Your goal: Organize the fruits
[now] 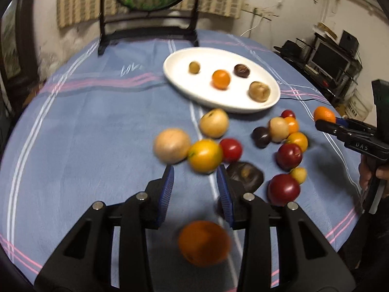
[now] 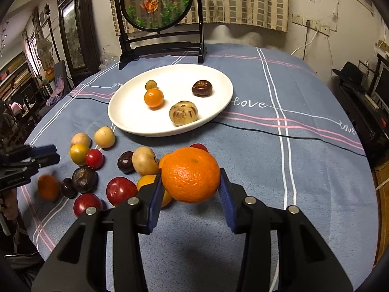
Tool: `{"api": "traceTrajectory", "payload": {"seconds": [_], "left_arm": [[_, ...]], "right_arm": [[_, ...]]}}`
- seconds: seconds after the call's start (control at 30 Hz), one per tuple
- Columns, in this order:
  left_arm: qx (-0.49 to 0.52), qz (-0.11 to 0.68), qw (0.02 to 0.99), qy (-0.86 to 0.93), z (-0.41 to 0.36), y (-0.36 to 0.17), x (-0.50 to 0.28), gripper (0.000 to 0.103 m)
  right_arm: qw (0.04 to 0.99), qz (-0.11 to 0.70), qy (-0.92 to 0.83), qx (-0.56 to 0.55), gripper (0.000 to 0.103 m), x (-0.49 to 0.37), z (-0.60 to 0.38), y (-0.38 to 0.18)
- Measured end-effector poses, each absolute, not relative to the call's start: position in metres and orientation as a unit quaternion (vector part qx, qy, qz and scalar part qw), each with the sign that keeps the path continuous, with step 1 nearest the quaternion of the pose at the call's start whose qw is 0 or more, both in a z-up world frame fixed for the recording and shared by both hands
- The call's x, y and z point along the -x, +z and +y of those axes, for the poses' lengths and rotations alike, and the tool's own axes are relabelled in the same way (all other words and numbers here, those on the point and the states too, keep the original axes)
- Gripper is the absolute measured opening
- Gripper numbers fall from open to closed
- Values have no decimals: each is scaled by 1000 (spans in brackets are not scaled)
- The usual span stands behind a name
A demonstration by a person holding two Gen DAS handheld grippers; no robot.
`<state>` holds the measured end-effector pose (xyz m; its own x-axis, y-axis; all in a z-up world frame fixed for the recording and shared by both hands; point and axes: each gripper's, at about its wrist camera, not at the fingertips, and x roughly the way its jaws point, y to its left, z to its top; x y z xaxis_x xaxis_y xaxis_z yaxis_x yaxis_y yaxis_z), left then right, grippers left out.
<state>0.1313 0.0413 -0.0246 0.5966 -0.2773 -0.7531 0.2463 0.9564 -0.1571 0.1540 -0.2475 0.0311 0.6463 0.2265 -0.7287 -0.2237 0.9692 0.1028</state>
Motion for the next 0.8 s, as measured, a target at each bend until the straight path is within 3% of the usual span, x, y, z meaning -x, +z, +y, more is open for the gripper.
{"api": "traceTrajectory", "payload": {"seconds": [0.07,0.4,0.67,0.7,0.73,0.8], "left_arm": [[28,431,890,-145,48,-30,-130,47],[28,421,885,-194,54,-16,-98,58],[-7,478,858,-189,31,-54,-91,57],[-16,475,860,-185,28,-57,-90,55],[-25,469,865,-179,27,-57,-87,46],[-24,471,864,-173,29,-58,-89,44]], "right_arm": [[907,402,128,-5,44,-154,-247,30],[907,398,135,-2,44,-144,-239,32],[907,398,140,-4,44,-136,-231,32],[907,397,141,-2,44,-134,-231,33],[907,396,142,-1,44,-132,-230,34],[908,395,141,-2,44,-130,-231,35]]}}
